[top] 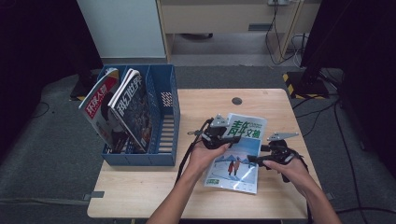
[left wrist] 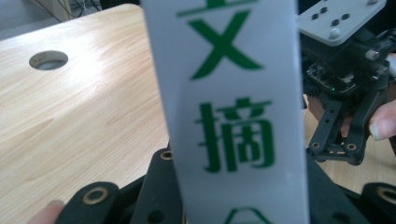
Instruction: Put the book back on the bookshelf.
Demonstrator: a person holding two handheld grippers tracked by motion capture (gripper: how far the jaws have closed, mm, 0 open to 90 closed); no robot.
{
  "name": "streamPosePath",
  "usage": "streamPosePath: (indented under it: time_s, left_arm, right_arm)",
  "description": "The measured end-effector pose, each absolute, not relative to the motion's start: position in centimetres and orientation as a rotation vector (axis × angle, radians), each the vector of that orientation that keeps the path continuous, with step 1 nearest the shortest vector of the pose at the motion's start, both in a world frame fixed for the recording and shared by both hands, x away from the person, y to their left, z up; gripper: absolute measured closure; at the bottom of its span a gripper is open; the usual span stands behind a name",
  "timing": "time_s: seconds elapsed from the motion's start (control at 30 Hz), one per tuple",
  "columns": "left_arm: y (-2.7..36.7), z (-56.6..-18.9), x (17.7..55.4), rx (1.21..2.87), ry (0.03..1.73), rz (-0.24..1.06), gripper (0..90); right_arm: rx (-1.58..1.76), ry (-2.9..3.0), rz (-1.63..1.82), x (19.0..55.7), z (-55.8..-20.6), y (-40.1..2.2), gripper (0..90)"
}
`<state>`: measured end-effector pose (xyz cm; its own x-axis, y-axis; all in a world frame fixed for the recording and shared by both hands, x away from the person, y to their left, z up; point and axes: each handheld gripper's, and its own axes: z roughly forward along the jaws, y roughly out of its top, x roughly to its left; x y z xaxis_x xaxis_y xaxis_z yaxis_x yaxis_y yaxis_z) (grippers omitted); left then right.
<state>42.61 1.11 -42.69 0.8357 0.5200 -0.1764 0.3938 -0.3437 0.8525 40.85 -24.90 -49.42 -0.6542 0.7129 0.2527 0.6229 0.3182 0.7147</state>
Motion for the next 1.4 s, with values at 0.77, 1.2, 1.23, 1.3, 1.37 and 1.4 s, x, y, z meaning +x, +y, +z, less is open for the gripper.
streamPosePath:
  time_s: [0.77, 1.2, 1.23, 1.3, 1.37, 1.4]
  left_arm:
    - [1.2, -40.6, 42.5, 1.886, 0.571, 0.213, 72.8]
    - [1.3, -40.7, 42.2, 1.881, 0.557, 0.213, 72.9]
    - [1.3, -40.8, 42.2, 1.88, 0.555, 0.212, 72.9]
    - [1.3, -40.7, 42.2, 1.878, 0.554, 0.211, 72.9]
    - [1.3, -40.7, 42.2, 1.877, 0.551, 0.21, 73.0]
    - [1.3, -40.7, 42.2, 1.877, 0.55, 0.211, 73.0]
  right_arm:
    - [1.165, 2.387, 1.338, 42.2, -47.5, -25.4, 15.3]
    - [1.122, 2.399, 1.344, 42.9, -47.0, -24.8, 13.7]
    - [1.116, 2.402, 1.348, 42.8, -47.0, -24.7, 13.4]
    - [1.123, 2.404, 1.348, 42.8, -47.0, -24.6, 13.2]
    - [1.113, 2.402, 1.356, 42.8, -47.0, -24.6, 13.2]
    - [1.105, 2.404, 1.354, 42.8, -47.0, -24.6, 13.2]
